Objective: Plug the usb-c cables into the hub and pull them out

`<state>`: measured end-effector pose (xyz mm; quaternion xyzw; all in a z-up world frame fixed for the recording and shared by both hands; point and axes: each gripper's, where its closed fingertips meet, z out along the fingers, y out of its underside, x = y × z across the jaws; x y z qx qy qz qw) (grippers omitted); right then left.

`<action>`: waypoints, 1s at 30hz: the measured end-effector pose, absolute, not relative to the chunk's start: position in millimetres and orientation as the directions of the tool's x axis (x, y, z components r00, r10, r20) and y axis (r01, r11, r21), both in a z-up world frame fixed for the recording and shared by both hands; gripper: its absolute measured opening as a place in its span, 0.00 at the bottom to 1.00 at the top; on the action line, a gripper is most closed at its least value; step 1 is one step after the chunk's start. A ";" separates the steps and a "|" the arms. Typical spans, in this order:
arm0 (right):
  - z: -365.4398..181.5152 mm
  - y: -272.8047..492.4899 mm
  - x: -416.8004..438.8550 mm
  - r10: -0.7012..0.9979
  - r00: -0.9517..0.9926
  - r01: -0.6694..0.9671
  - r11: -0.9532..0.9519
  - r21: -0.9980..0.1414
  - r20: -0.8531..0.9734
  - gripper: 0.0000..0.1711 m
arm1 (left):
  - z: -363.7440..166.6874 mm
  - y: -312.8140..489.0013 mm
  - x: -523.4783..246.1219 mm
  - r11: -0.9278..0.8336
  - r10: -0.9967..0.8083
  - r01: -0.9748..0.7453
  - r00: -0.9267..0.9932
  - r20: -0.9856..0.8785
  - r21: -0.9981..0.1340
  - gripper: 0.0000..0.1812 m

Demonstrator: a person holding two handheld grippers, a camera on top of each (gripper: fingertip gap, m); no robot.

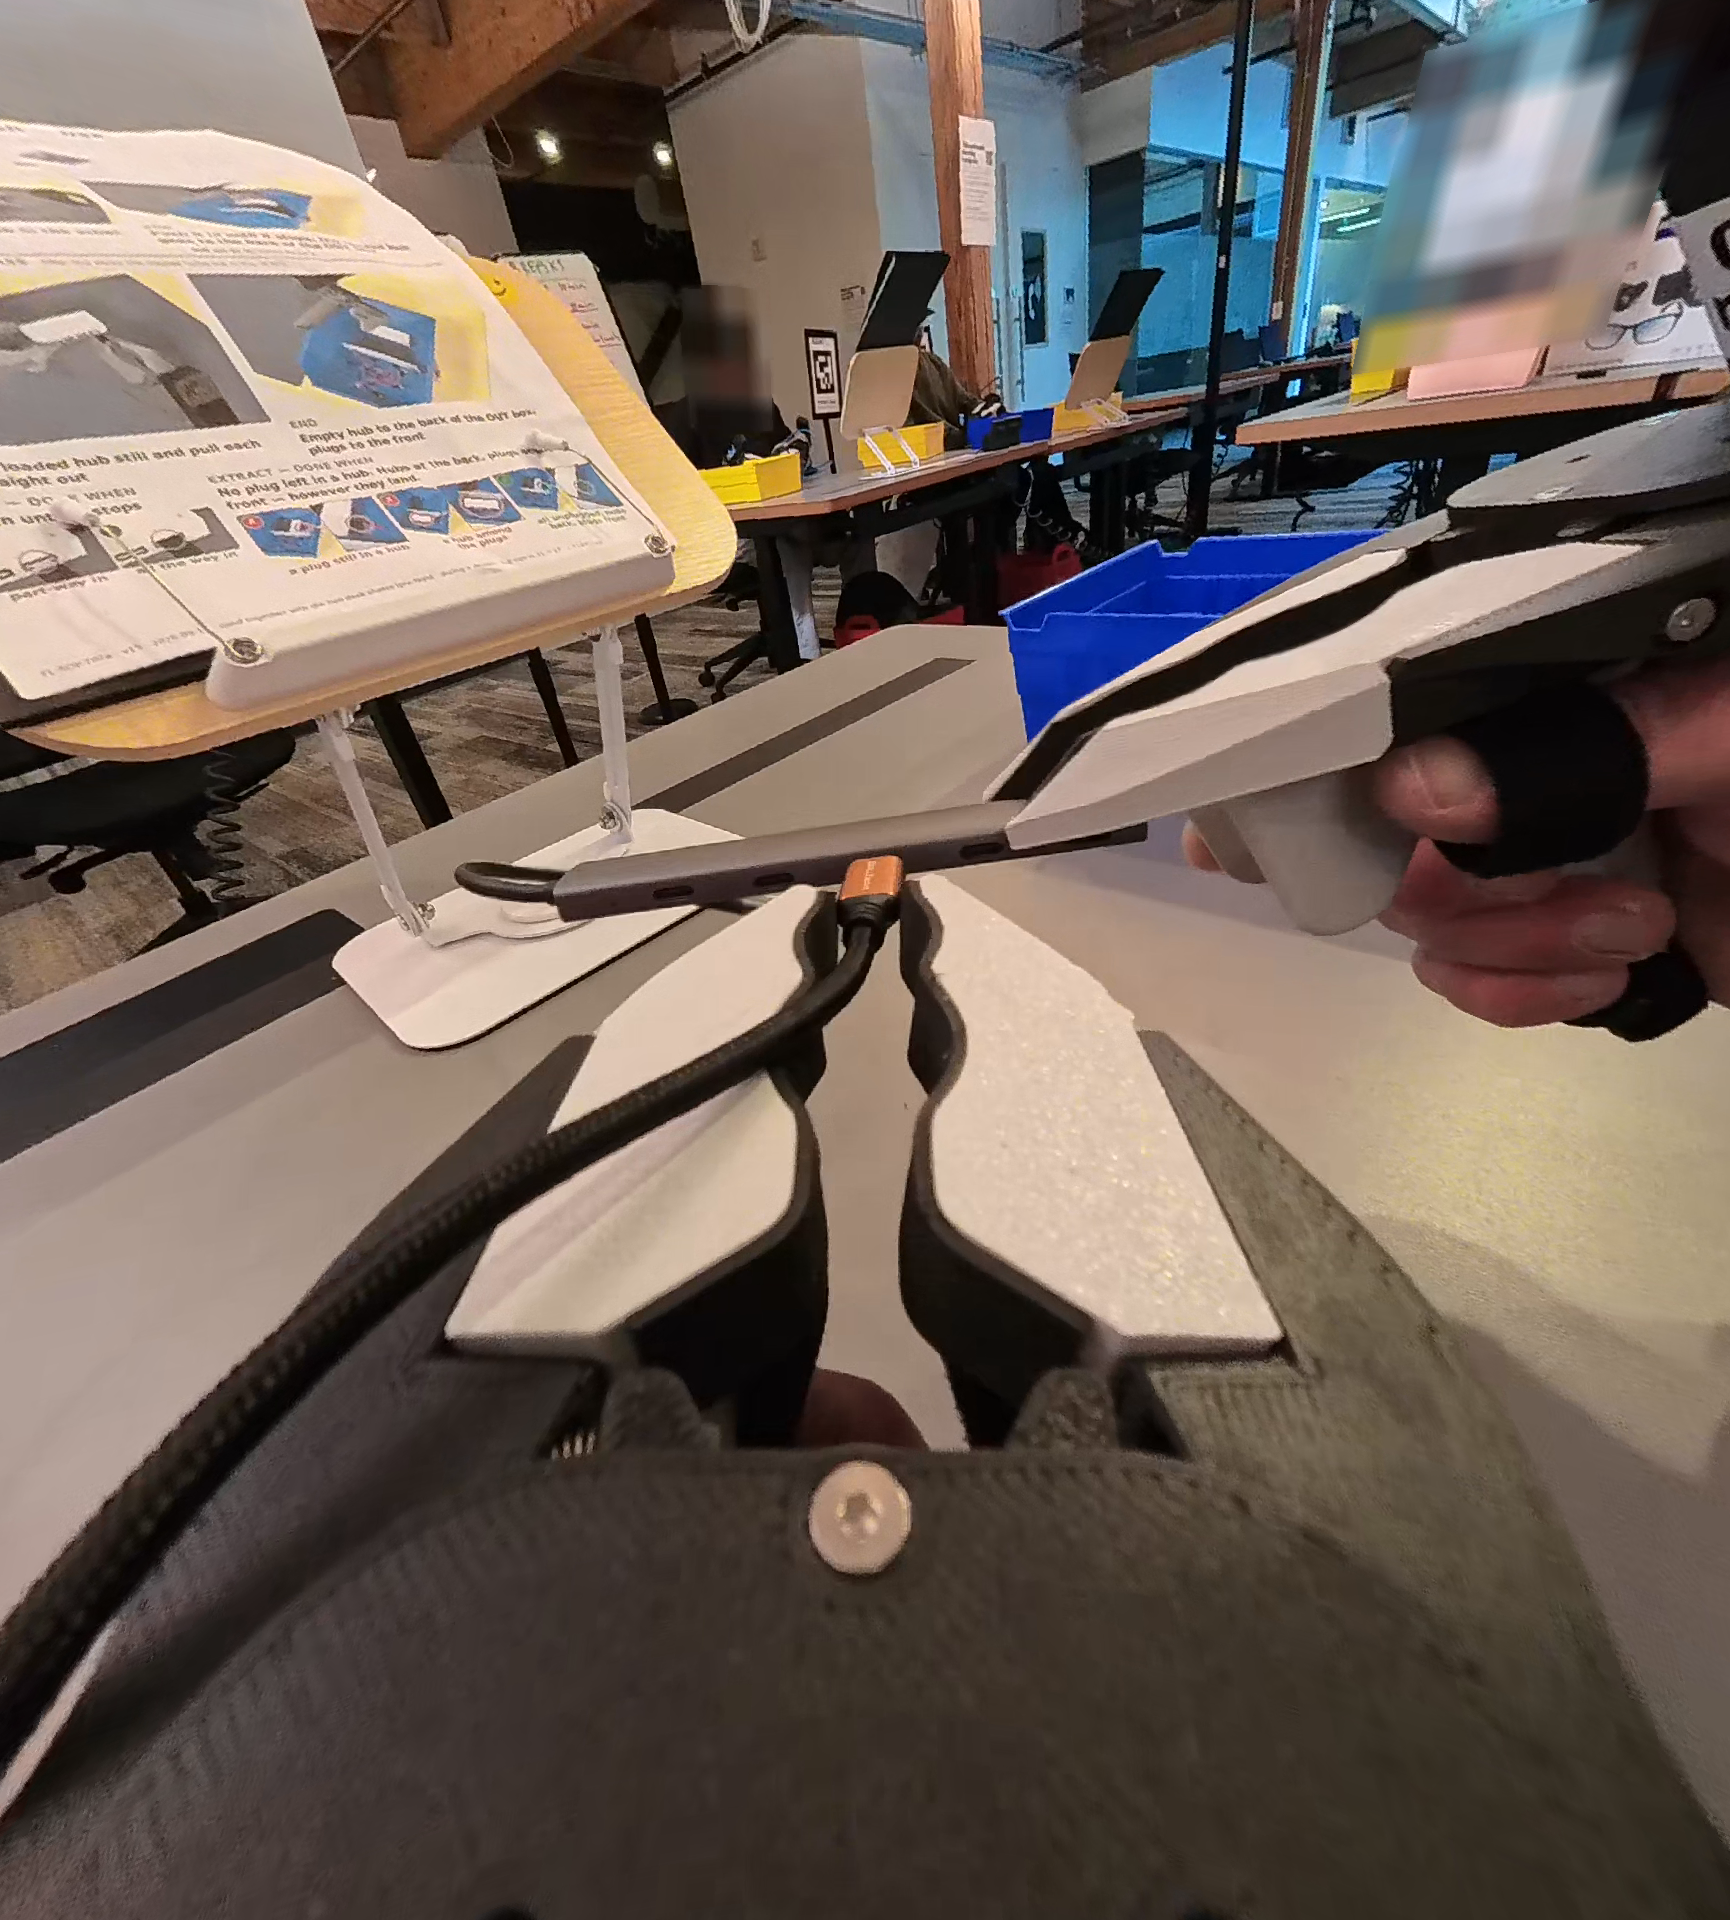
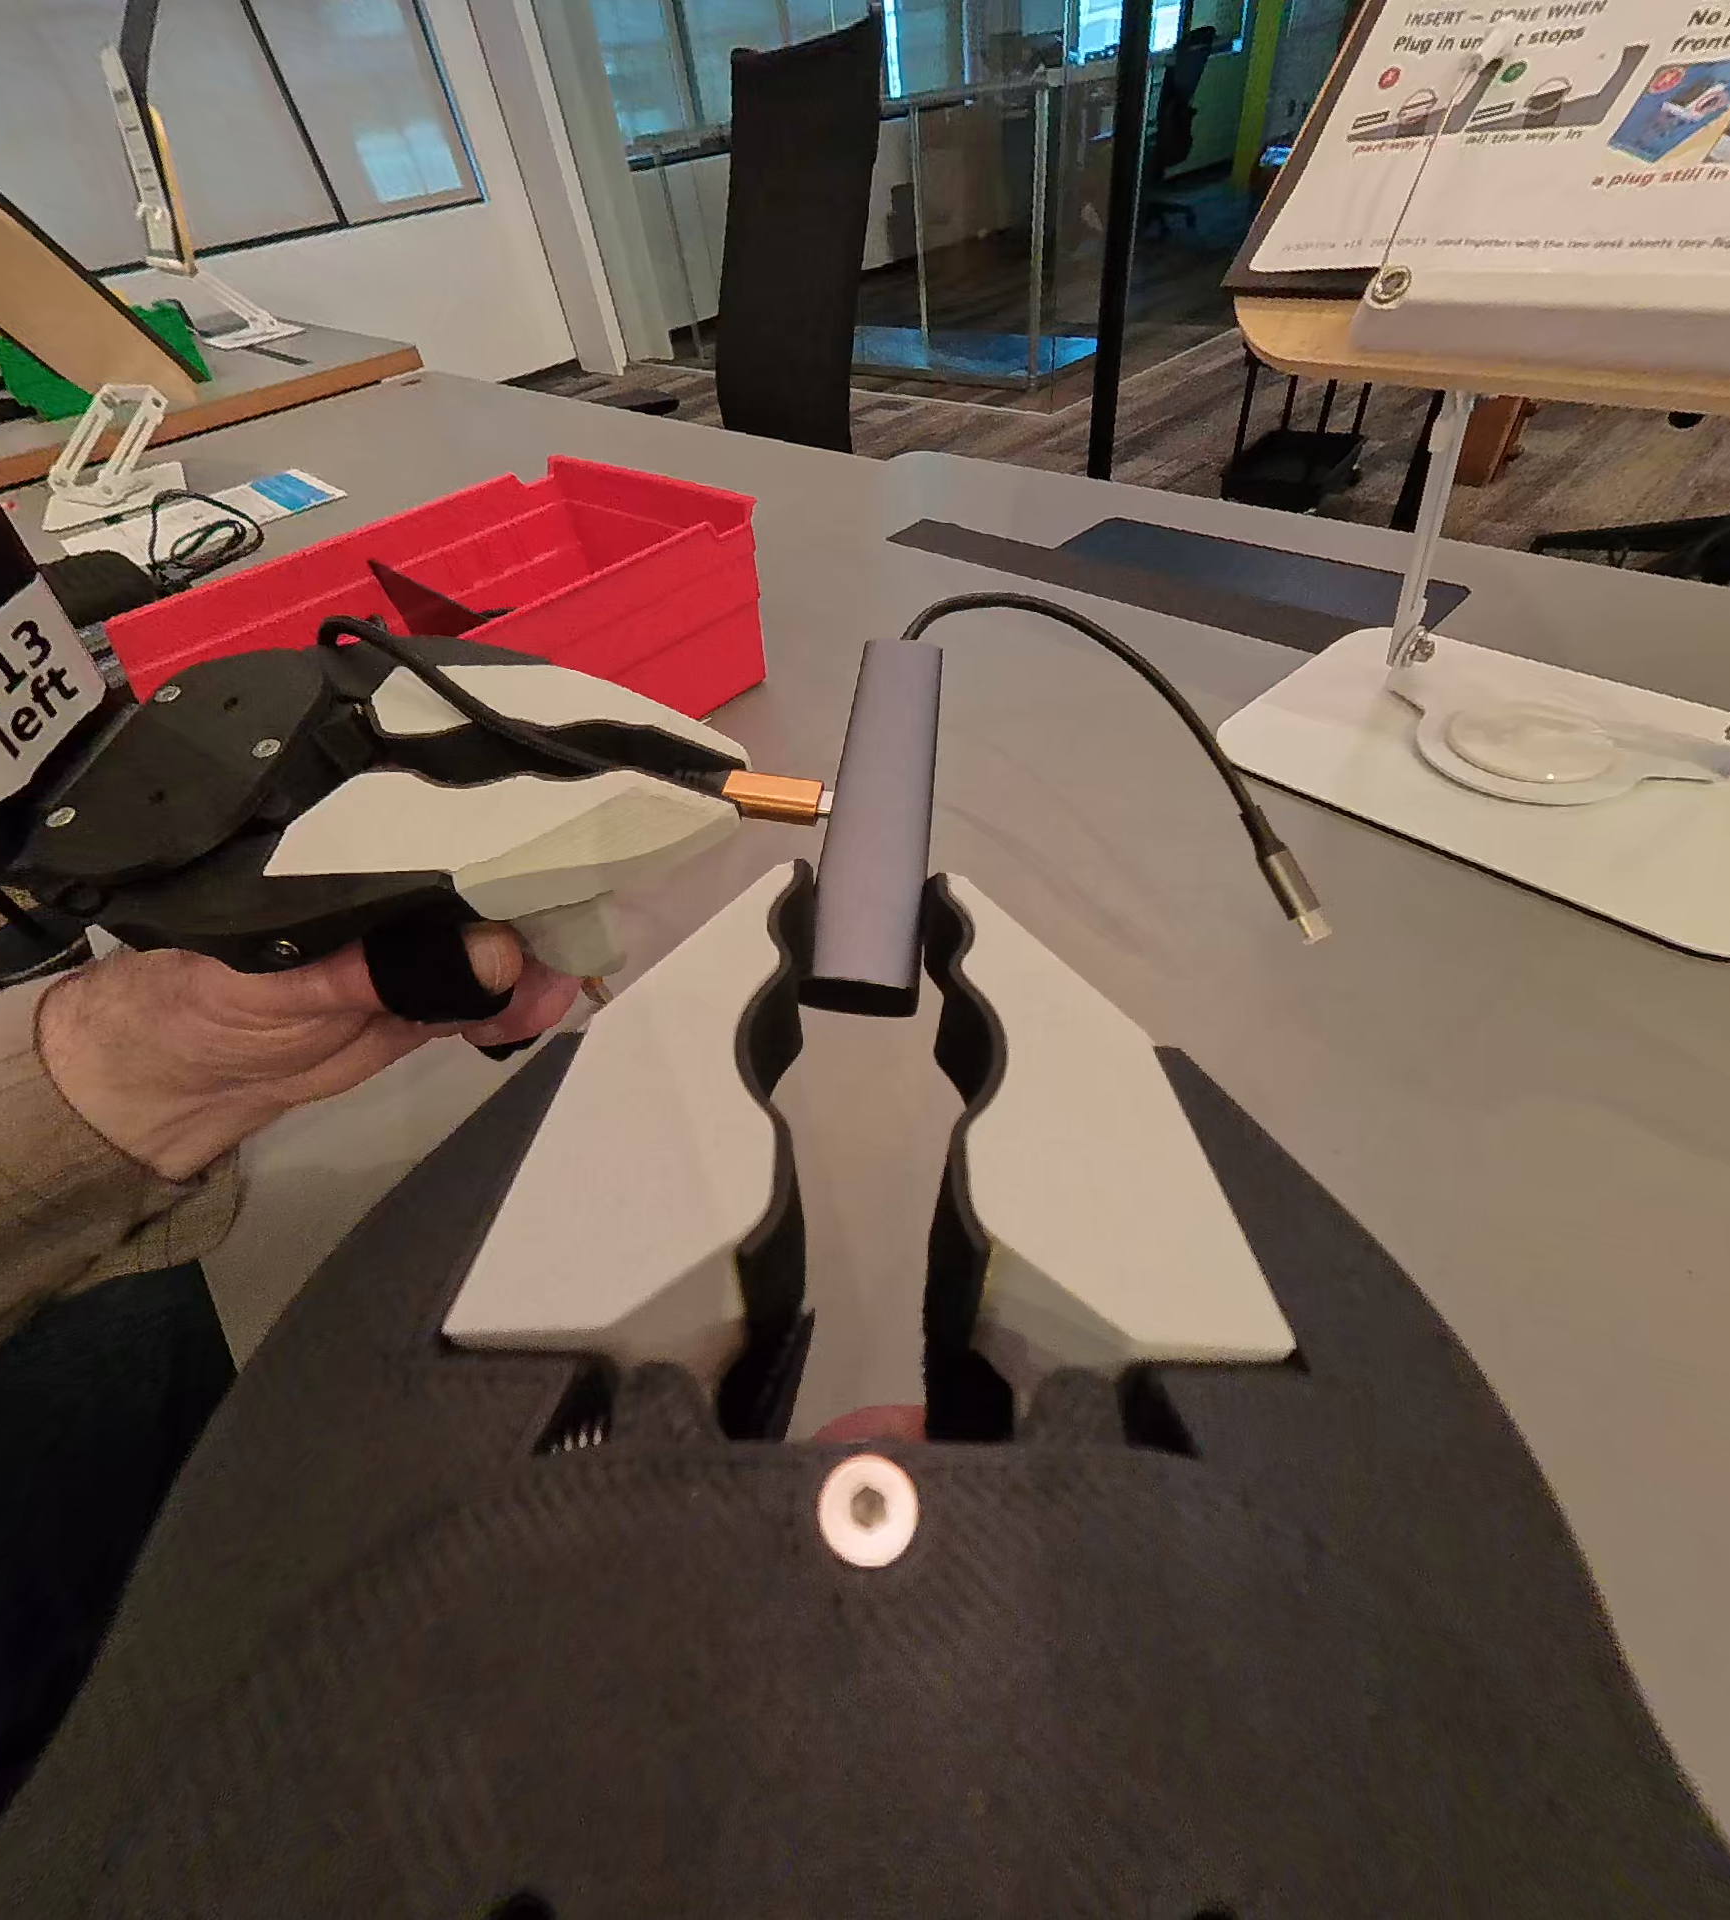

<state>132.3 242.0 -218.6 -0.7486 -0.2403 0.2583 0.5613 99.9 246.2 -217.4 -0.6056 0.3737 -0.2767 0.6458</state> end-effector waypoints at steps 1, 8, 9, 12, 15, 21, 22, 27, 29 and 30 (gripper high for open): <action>-217.9 241.9 132.3 0.651 0.750 0.071 -0.251 -0.965 -0.115 0.11 | -217.0 246.1 99.8 0.118 -0.810 -0.099 0.566 -0.154 -0.988 0.06; -215.8 241.6 132.2 0.651 0.752 0.074 -0.241 -0.968 -0.104 0.11 | -216.4 245.7 100.2 0.131 -0.811 -0.094 0.562 -0.161 -0.987 0.06; -215.8 241.8 132.2 0.649 0.753 0.074 -0.239 -0.968 -0.103 0.11 | -216.6 245.8 100.3 0.133 -0.809 -0.095 0.565 -0.163 -0.987 0.06; -215.2 242.3 132.6 0.644 0.758 0.073 -0.235 -0.969 -0.100 0.11 | -216.9 246.4 100.9 0.131 -0.805 -0.089 0.572 -0.158 -0.987 0.06; -213.6 241.9 132.8 0.647 0.757 0.074 -0.227 -0.971 -0.094 0.11 | -218.0 246.3 101.6 0.120 -0.813 -0.073 0.566 -0.140 -0.990 0.06; -210.1 242.6 134.8 0.633 0.774 0.122 -0.193 -0.974 -0.029 0.00 | -221.6 247.3 100.7 0.081 -0.826 -0.031 0.558 -0.085 -0.996 0.06; -213.1 244.7 135.3 0.623 0.781 0.112 -0.207 -0.972 -0.043 0.00 | -222.5 249.2 99.9 0.095 -0.812 -0.044 0.575 -0.103 -0.995 0.06; -219.4 245.4 137.9 0.629 0.777 0.122 -0.209 -0.970 -0.038 0.00 | -225.3 249.6 101.5 0.072 -0.821 -0.034 0.566 -0.078 -0.997 0.06; -220.9 246.0 138.3 0.626 0.779 0.131 -0.211 -0.969 -0.031 0.00 | -223.7 249.8 101.6 0.077 -0.819 -0.030 0.569 -0.080 -0.997 0.06; -221.0 246.4 138.8 0.628 0.777 0.123 -0.218 -0.968 -0.043 0.00 | -223.6 249.7 101.7 0.078 -0.819 -0.029 0.568 -0.081 -0.997 0.06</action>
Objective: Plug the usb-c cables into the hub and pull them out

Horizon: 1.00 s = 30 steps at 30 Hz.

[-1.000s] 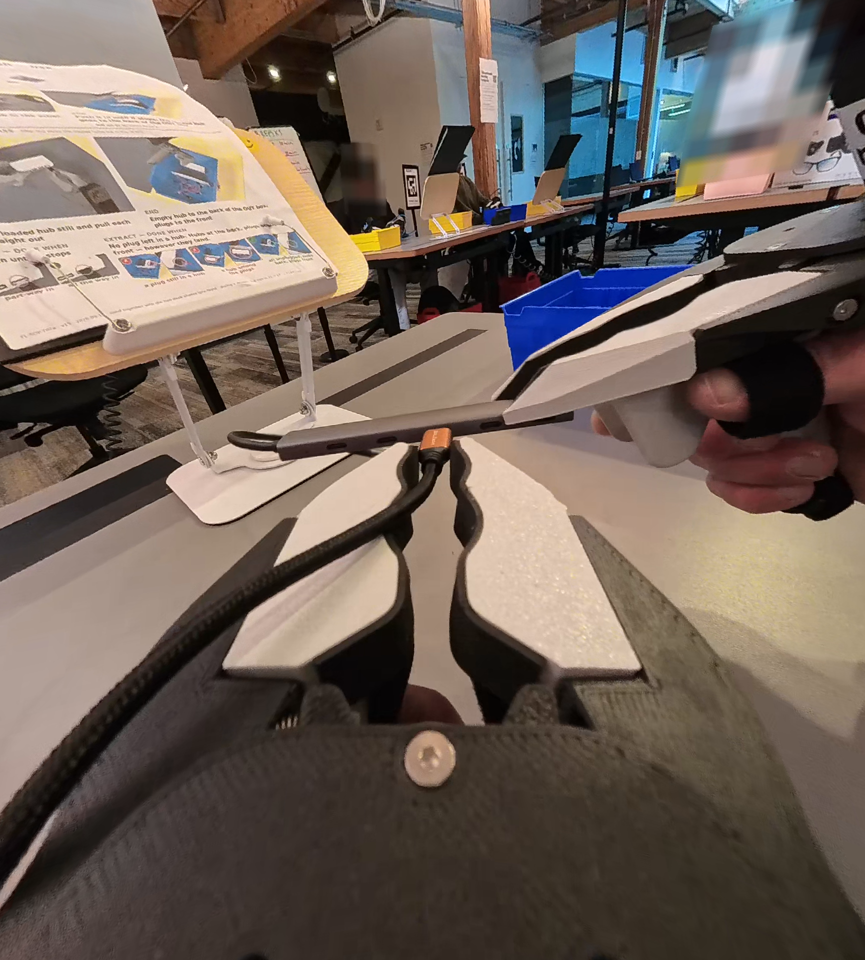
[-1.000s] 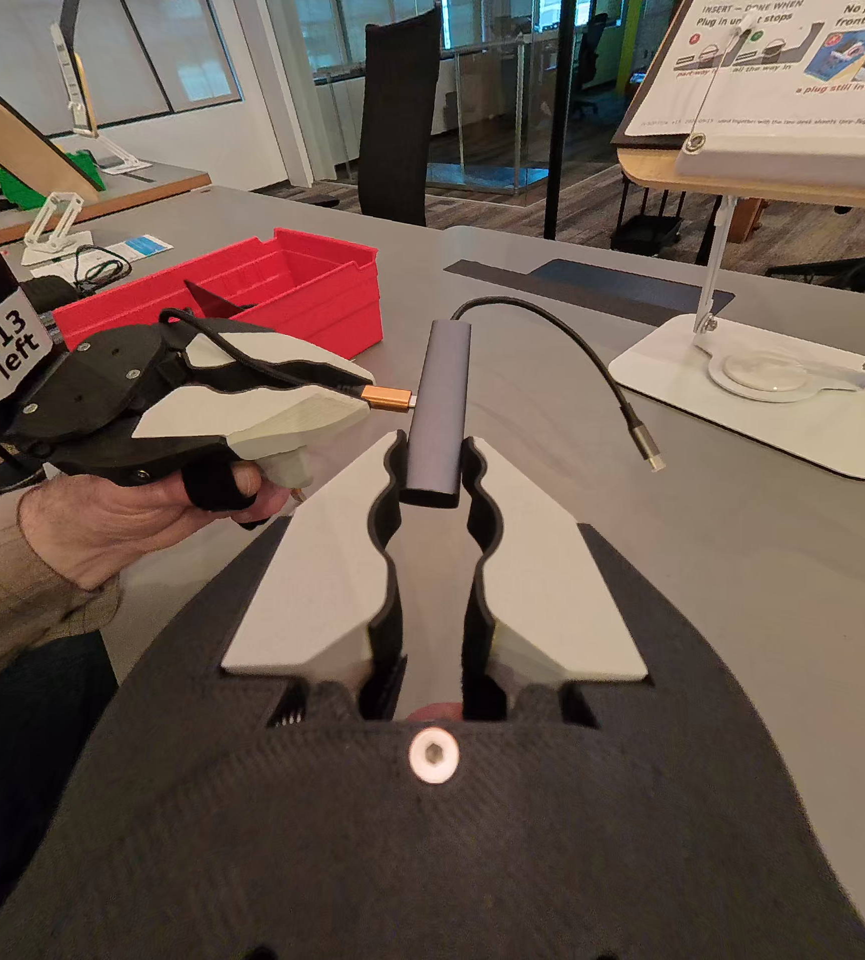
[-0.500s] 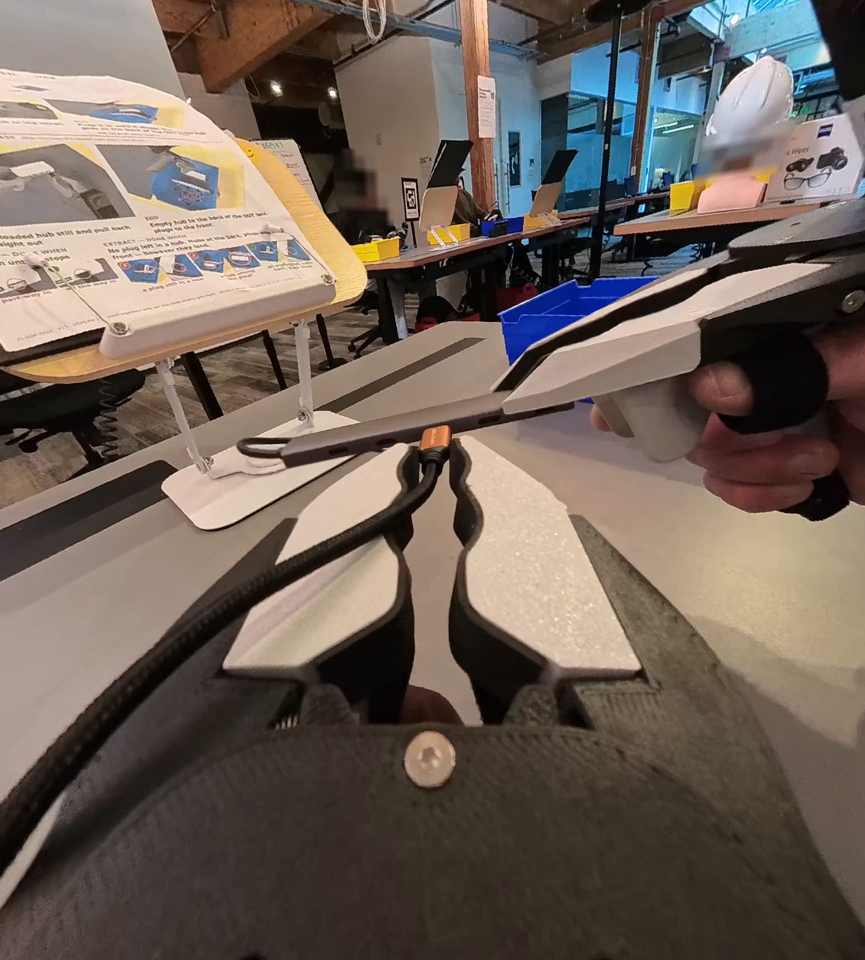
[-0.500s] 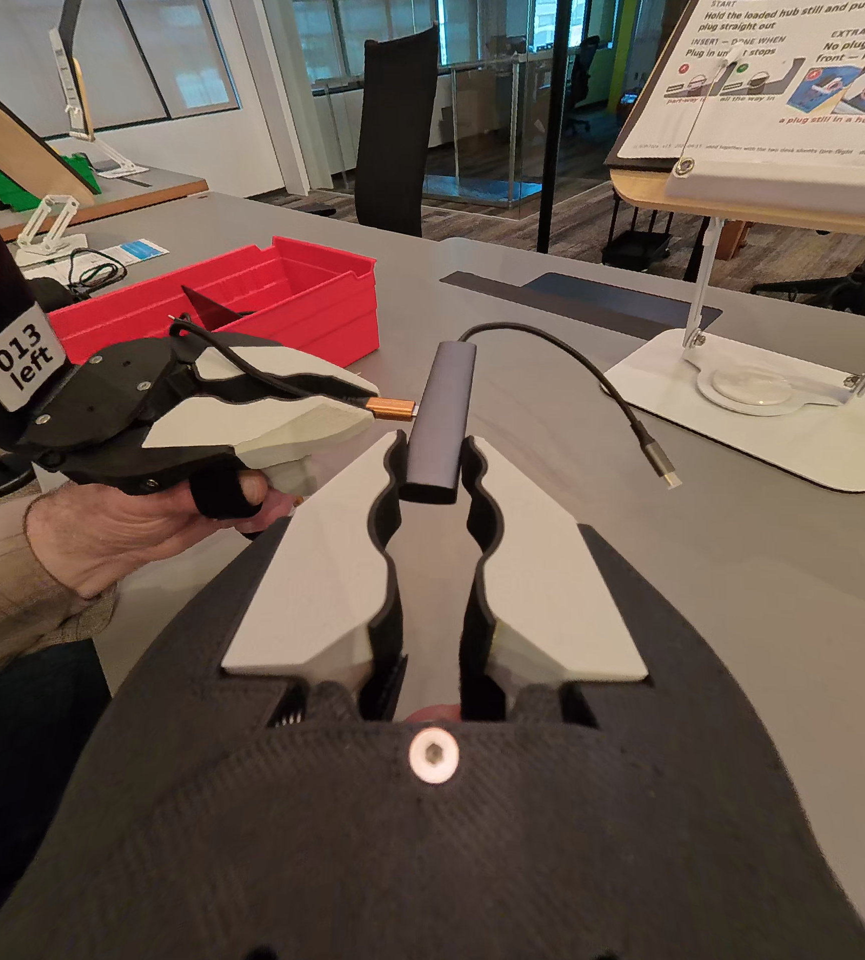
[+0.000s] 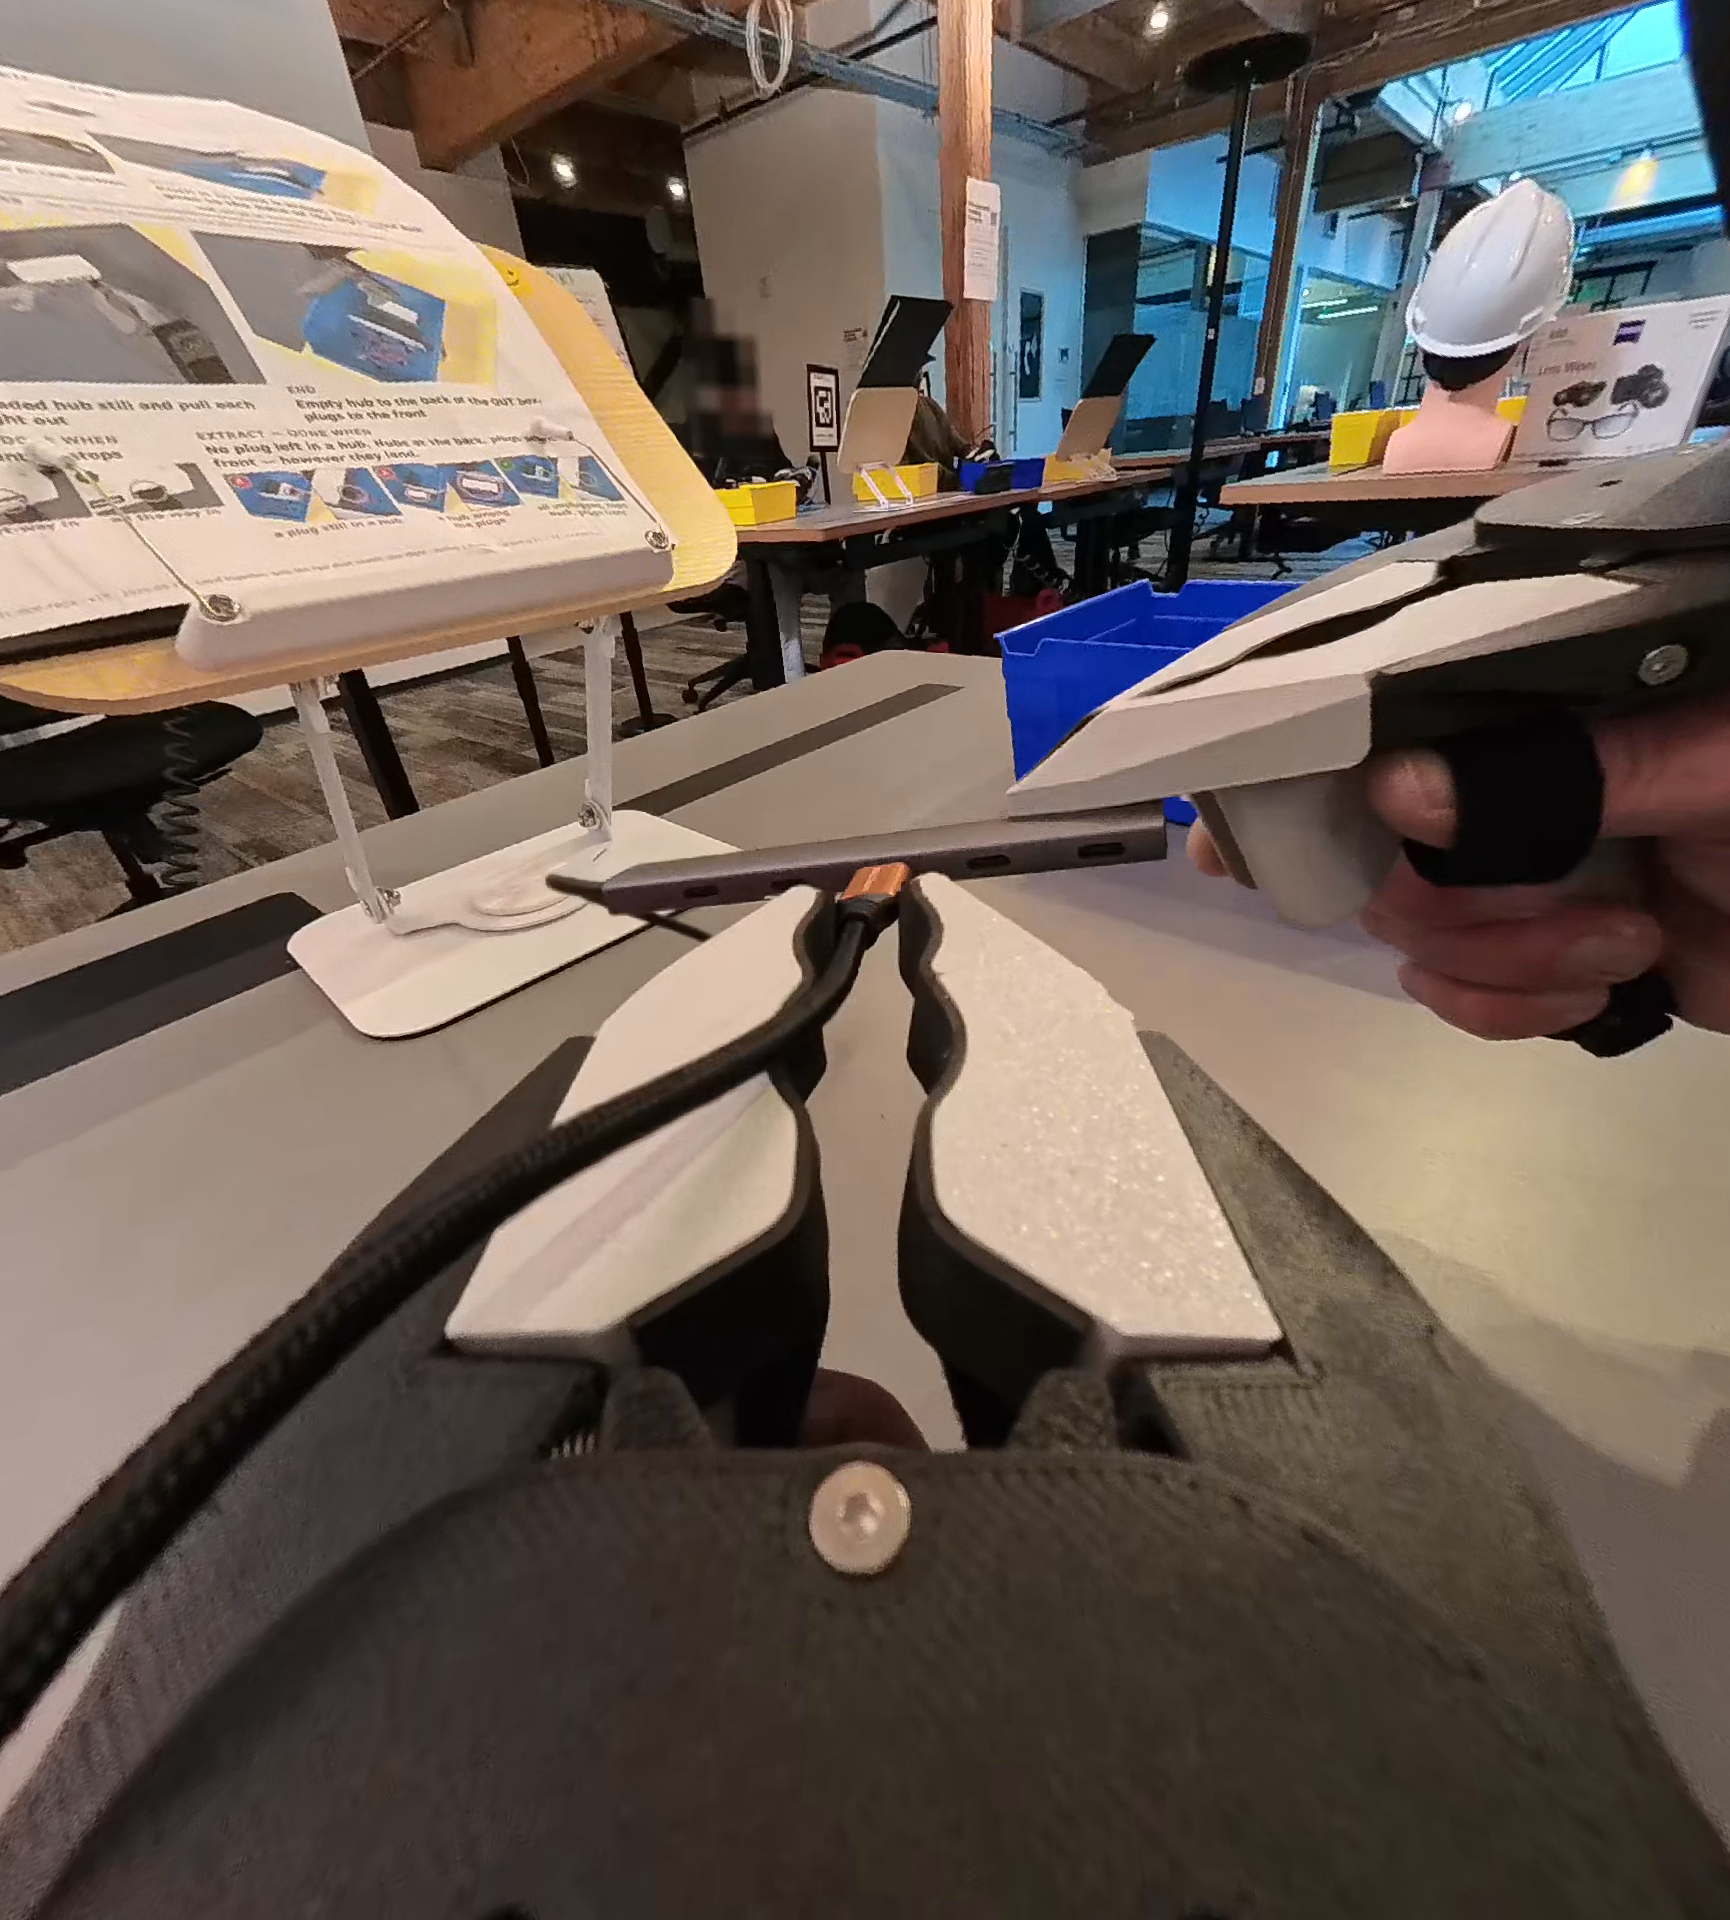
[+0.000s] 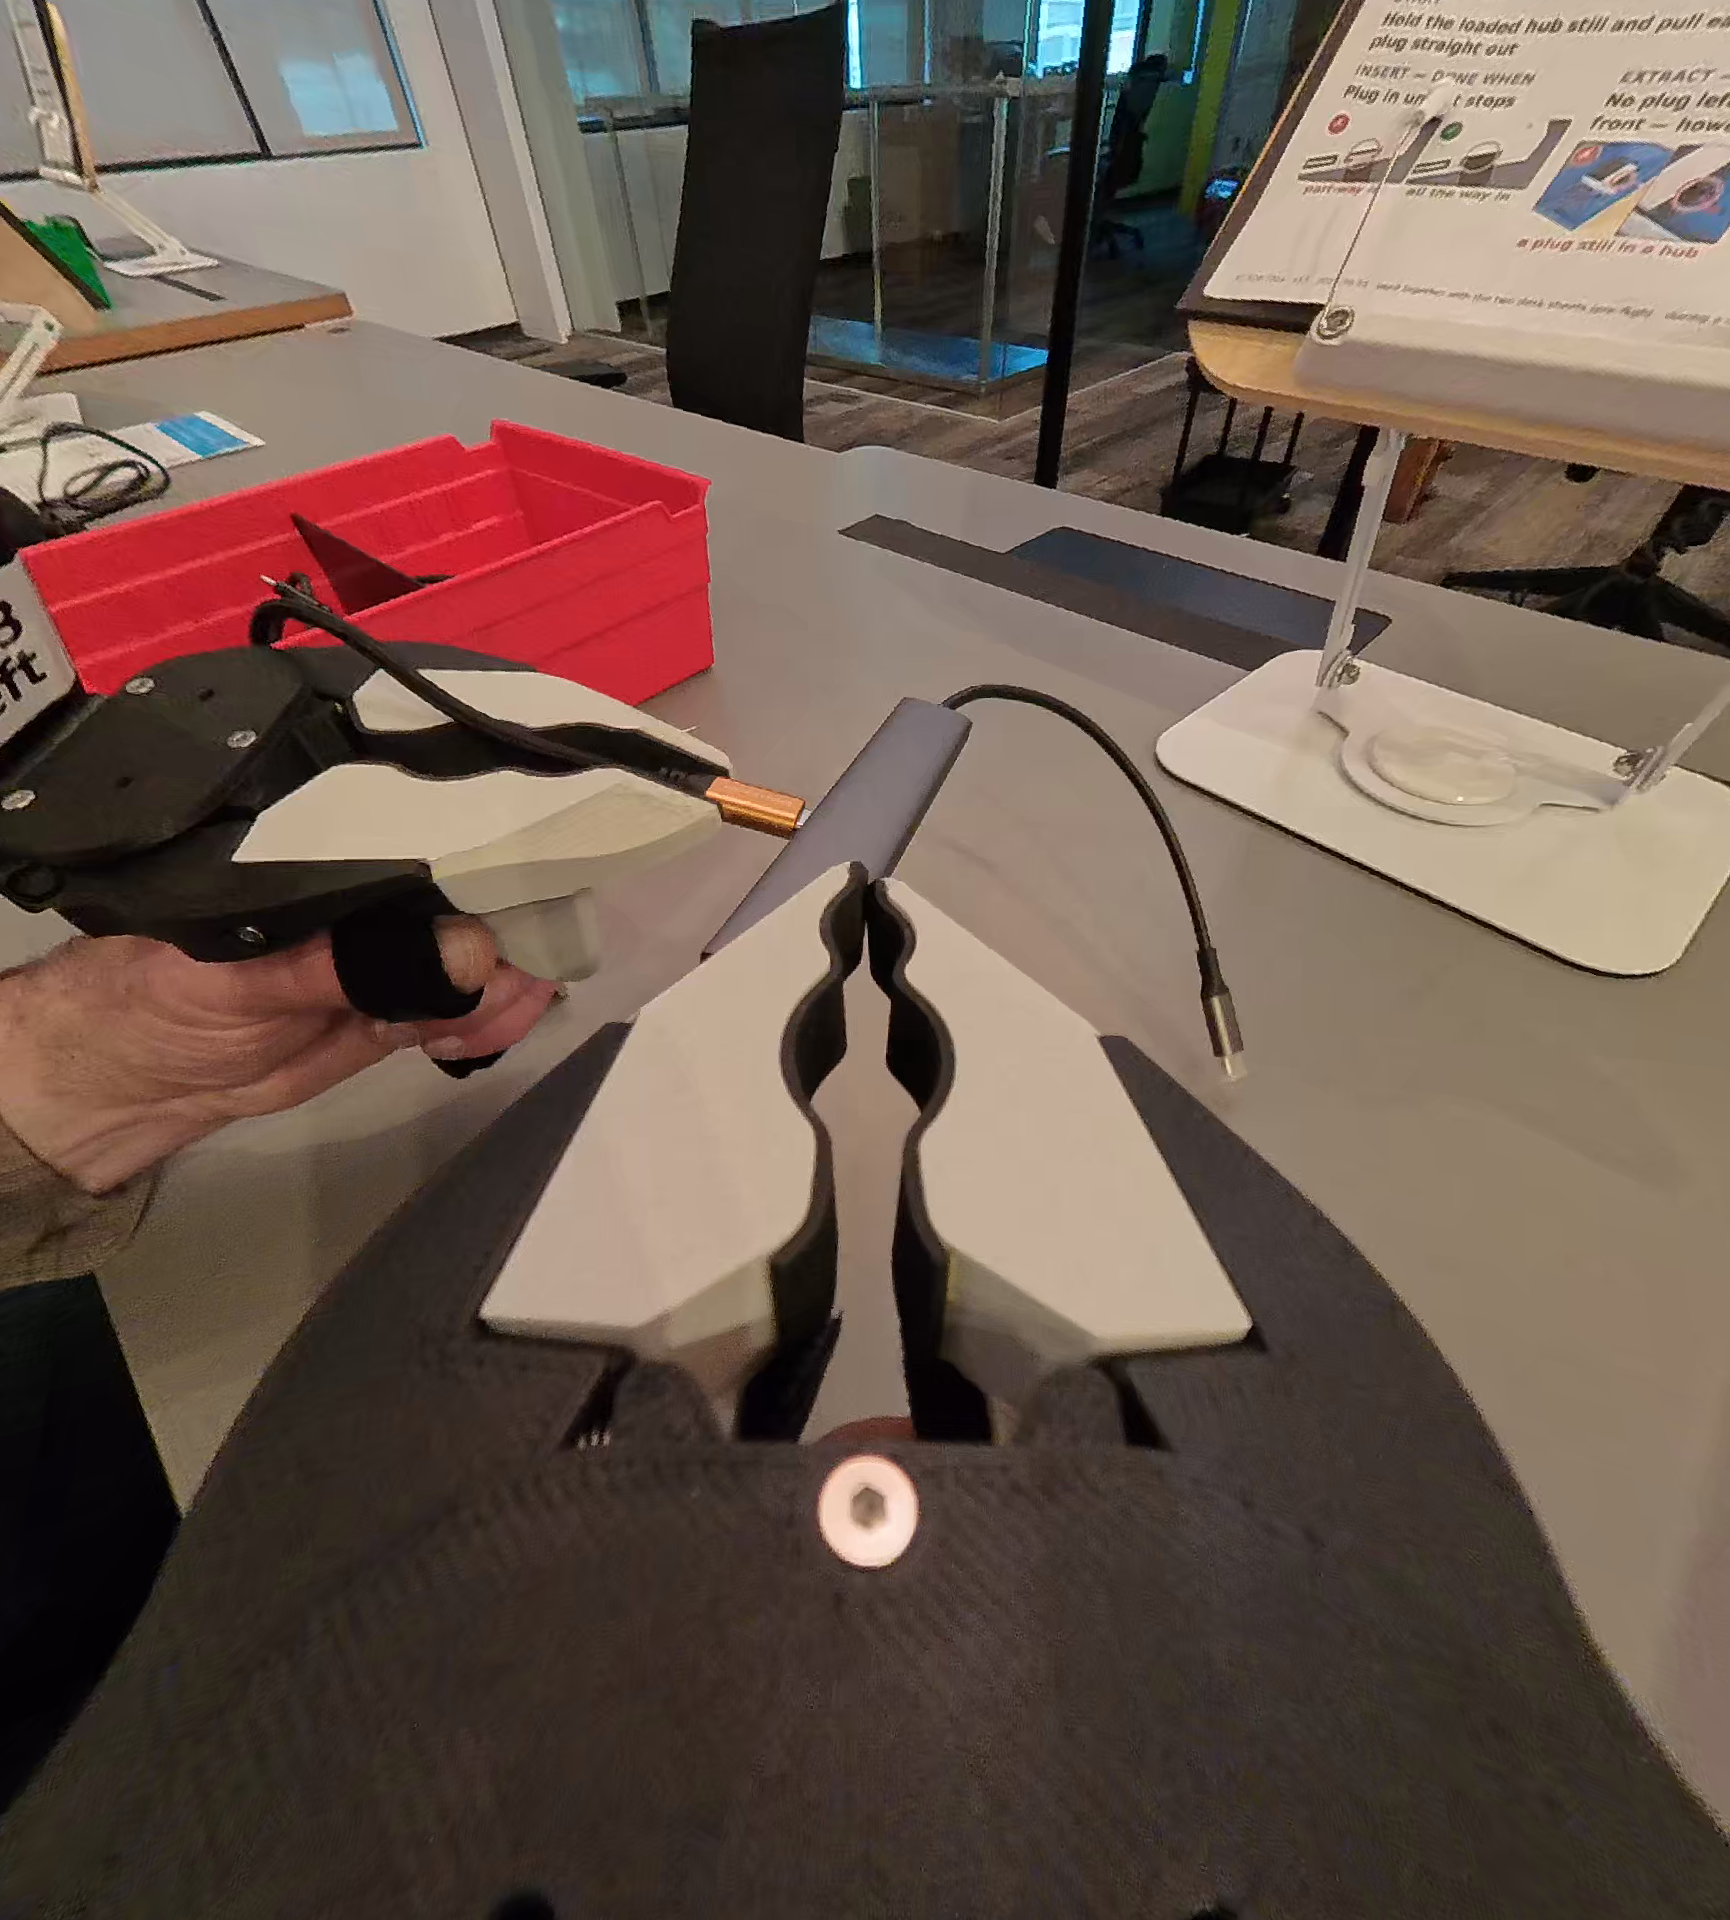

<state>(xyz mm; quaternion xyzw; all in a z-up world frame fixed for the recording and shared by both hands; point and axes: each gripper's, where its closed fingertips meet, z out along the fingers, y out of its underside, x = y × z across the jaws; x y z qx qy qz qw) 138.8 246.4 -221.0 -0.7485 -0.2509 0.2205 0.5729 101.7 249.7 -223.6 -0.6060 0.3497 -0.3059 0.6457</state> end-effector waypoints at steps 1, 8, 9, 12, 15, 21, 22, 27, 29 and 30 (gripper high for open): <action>-221.9 246.5 138.9 0.632 0.773 0.112 -0.227 -0.967 -0.059 0.00 | -223.8 249.5 101.9 0.076 -0.820 -0.025 0.567 -0.077 -0.997 0.06; -229.8 245.5 132.1 0.645 0.755 0.084 -0.272 -0.959 -0.117 0.08 | -226.0 248.1 106.5 0.083 -0.814 -0.036 0.574 -0.089 -0.996 0.06; -230.7 245.6 132.3 0.644 0.755 0.079 -0.277 -0.957 -0.124 0.09 | -226.3 248.2 106.4 0.085 -0.813 -0.041 0.574 -0.093 -0.996 0.06; -232.9 249.1 138.4 0.622 0.770 0.068 -0.299 -0.952 -0.140 0.17 | -226.4 248.2 106.3 0.085 -0.813 -0.044 0.574 -0.095 -0.995 0.06; -236.5 248.2 140.7 0.621 0.762 0.054 -0.346 -0.937 -0.185 0.26 | -226.4 247.4 107.3 0.092 -0.812 -0.045 0.575 -0.101 -0.995 0.06; -244.4 241.1 127.4 0.647 0.707 0.022 -0.424 -0.905 -0.286 0.29 | -222.7 248.0 106.0 0.101 -0.806 -0.036 0.584 -0.103 -0.994 0.06; -243.4 242.1 126.7 0.645 0.713 0.021 -0.413 -0.910 -0.276 0.25 | -222.4 247.2 106.6 0.104 -0.807 -0.038 0.581 -0.106 -0.994 0.06; -237.6 247.3 130.9 0.608 0.751 -0.002 -0.387 -0.922 -0.257 0.24 | -222.9 246.0 108.2 0.119 -0.797 -0.052 0.590 -0.126 -0.992 0.06; -237.7 248.4 133.1 0.595 0.763 -0.008 -0.384 -0.923 -0.254 0.20 | -222.3 244.8 109.5 0.125 -0.797 -0.054 0.589 -0.133 -0.991 0.06; -237.3 249.3 134.4 0.586 0.770 -0.015 -0.380 -0.925 -0.253 0.14 | -221.8 244.6 110.1 0.127 -0.794 -0.054 0.592 -0.134 -0.990 0.06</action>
